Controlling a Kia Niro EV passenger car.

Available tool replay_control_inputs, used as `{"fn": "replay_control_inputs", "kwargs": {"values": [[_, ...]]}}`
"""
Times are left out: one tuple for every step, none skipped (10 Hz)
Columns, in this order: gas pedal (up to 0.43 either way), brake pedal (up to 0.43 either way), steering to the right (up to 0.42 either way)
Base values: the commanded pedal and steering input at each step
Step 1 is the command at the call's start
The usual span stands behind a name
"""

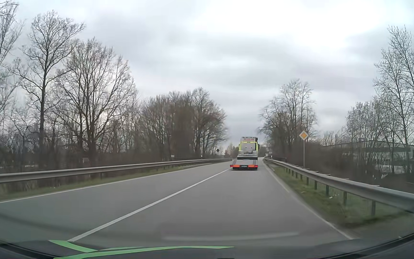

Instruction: Follow the waypoints while adhering to traffic rules and regulations

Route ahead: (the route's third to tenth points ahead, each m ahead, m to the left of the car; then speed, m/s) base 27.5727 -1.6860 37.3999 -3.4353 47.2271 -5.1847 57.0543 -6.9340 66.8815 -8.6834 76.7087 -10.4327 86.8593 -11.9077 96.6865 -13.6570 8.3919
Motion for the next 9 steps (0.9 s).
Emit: {"fn": "replay_control_inputs", "kwargs": {"values": [[0.299,0.0,0.08],[0.311,0.0,0.075],[0.311,0.0,0.066],[0.319,0.0,0.058],[0.319,0.0,0.048],[0.319,0.0,0.042],[0.331,0.0,0.038],[0.331,0.0,0.037],[0.331,0.0,0.036]]}}
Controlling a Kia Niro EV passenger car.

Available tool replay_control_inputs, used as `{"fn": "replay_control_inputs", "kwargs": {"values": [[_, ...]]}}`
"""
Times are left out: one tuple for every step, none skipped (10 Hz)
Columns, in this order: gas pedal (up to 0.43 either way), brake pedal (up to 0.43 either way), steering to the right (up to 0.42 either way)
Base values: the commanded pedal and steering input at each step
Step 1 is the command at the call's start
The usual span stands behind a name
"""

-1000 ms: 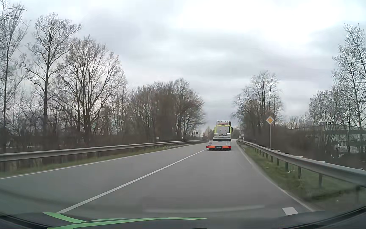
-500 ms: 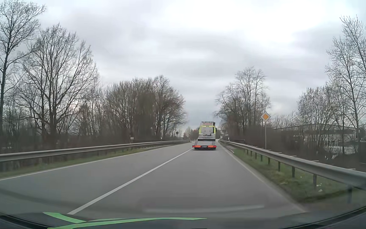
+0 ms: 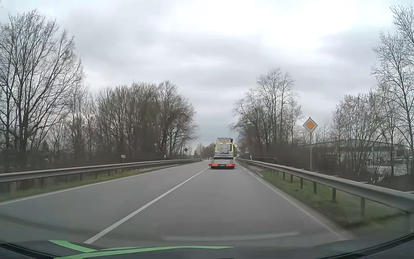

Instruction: Follow the waypoints while adhering to traffic rules and regulations

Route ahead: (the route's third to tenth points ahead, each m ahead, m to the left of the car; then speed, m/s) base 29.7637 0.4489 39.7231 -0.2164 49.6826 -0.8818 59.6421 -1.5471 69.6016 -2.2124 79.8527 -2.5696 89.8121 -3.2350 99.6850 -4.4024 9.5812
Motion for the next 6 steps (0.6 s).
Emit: {"fn": "replay_control_inputs", "kwargs": {"values": [[0.331,0.0,0.035],[0.331,0.0,0.031],[0.331,0.0,0.024],[0.331,0.0,0.014],[0.331,0.0,0.007],[0.331,0.0,0.006]]}}
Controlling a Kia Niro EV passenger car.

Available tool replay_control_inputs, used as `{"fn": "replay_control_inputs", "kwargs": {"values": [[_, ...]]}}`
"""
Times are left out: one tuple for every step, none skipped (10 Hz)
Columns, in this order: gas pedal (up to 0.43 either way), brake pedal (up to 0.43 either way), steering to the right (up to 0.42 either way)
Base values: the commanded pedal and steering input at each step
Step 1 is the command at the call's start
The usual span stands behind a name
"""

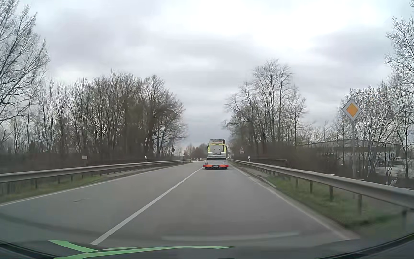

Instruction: Follow the waypoints while adhering to traffic rules and regulations

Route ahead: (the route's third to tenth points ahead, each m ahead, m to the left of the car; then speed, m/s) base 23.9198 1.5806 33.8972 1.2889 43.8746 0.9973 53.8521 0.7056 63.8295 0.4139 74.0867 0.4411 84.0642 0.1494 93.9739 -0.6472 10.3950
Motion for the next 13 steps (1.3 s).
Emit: {"fn": "replay_control_inputs", "kwargs": {"values": [[0.331,0.0,0.006],[0.339,0.0,0.005],[0.339,0.0,0.005],[0.339,0.0,0.005],[0.339,0.0,0.005],[0.339,0.0,0.005],[0.339,0.0,0.005],[0.339,0.0,0.005],[0.339,0.0,0.005],[0.339,0.0,0.006],[0.331,0.0,0.008],[0.331,0.0,0.009],[0.331,0.0,0.009]]}}
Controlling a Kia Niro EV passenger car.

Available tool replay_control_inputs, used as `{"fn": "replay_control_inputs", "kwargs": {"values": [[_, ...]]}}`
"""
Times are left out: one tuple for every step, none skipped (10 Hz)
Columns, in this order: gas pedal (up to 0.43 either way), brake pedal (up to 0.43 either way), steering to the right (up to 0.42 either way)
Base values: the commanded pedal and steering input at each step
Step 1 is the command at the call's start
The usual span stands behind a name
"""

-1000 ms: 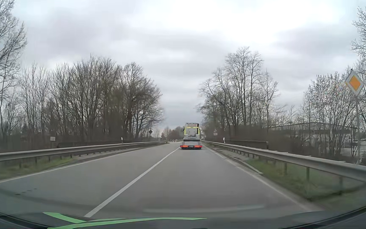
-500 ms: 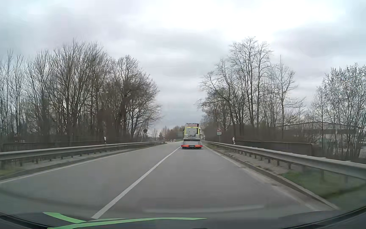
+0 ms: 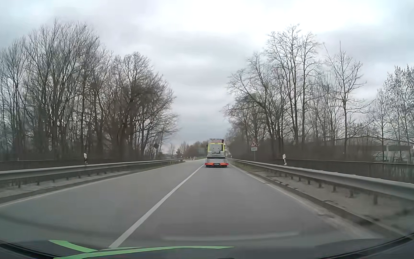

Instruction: Follow the waypoints while adhering to traffic rules and regulations

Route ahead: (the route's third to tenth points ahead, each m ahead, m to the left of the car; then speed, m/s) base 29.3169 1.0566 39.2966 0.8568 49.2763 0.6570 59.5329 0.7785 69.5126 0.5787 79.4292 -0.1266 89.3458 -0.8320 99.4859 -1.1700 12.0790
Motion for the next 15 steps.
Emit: {"fn": "replay_control_inputs", "kwargs": {"values": [[0.331,0.0,0.011],[0.331,0.0,0.012],[0.331,0.0,0.012],[0.319,0.0,0.012],[0.319,0.0,0.012],[0.319,0.0,0.012],[0.319,0.0,0.011],[0.319,0.0,0.011],[0.319,0.0,0.011],[0.311,0.0,0.009],[0.311,0.0,0.006],[0.311,0.0,0.005],[0.311,0.0,0.005],[0.311,0.0,0.005],[0.311,0.0,0.005]]}}
